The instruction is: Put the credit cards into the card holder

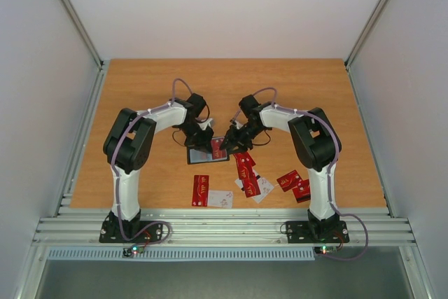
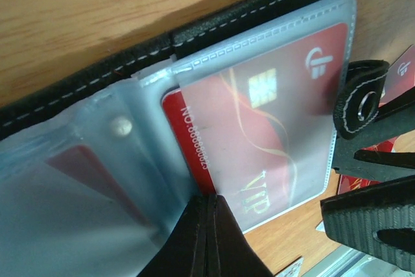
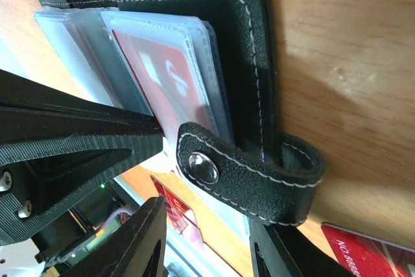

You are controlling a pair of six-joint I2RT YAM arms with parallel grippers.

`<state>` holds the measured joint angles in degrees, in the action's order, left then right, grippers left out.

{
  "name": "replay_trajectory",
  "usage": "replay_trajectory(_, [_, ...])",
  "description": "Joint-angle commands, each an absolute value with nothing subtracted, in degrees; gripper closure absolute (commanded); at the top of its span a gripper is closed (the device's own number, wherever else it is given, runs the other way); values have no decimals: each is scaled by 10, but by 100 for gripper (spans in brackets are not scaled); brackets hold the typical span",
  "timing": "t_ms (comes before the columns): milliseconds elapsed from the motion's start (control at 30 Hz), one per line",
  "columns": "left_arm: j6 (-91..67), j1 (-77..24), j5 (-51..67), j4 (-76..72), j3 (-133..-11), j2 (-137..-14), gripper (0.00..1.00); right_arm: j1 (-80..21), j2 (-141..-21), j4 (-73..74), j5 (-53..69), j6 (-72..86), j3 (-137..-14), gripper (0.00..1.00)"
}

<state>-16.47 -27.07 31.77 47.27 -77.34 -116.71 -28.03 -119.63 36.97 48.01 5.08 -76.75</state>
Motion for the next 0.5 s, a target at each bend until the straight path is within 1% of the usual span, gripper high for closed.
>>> replay_trajectory(0, [-166,-273,327,460,-762,-1185,99,-285,-1200,377,482,42,-782,64])
replay_trajectory(467, [-186,-273,332,448,-761,-1166,100,-299,-1177,403,469,34,-793,64])
